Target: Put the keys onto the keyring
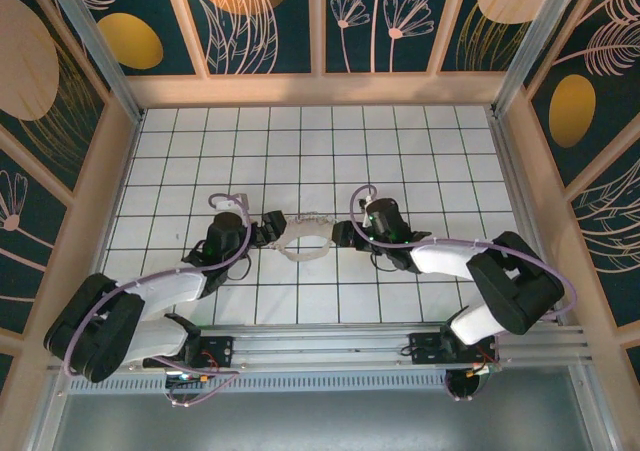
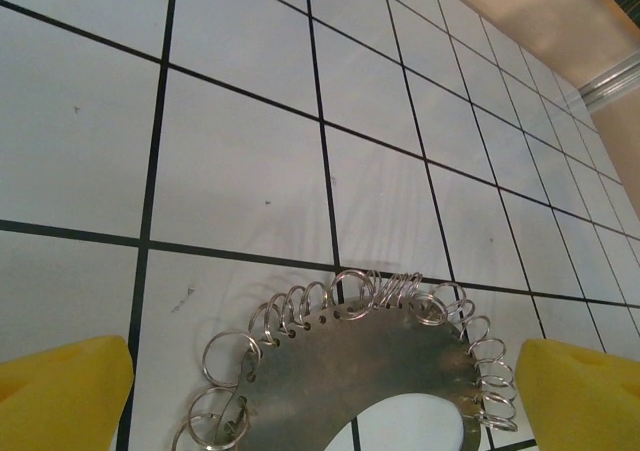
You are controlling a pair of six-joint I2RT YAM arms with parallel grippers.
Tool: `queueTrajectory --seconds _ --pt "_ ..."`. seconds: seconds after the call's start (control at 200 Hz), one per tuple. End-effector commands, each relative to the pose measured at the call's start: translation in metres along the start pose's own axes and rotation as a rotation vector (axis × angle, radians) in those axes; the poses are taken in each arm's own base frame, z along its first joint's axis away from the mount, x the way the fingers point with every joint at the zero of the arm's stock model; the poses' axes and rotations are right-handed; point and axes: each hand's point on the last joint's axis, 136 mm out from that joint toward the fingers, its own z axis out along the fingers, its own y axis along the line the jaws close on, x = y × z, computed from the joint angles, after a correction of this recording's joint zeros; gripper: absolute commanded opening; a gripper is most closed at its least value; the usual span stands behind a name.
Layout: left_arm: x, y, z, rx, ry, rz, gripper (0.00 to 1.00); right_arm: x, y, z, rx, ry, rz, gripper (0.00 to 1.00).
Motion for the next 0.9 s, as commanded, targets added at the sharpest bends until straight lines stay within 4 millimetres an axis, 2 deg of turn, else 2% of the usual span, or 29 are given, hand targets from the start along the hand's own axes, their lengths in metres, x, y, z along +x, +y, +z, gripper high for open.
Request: queueTrajectory --seconds 0.0,0.245,0.47,0.896 --pt "-0.007 -0.022 0.005 0.078 -0.016 -0.031 0.98 -0.014 0.009 0.002 -0.015 -0.057 0.016 0.65" --pt "0.004 -0.041 0.008 0.118 0.008 -0.022 0.99 -0.014 0.007 0.001 -0.005 -0.063 0.014 0.62" --pt "0.015 -0.039 0.015 0.117 0.038 -0.030 0.99 -0.013 0.004 0.003 0.005 -0.061 0.013 0.60" --pt "0.021 -0.039 0.029 0.125 0.054 -0.033 0.99 -0.011 0.001 0.009 0.011 -0.052 0.021 0.56"
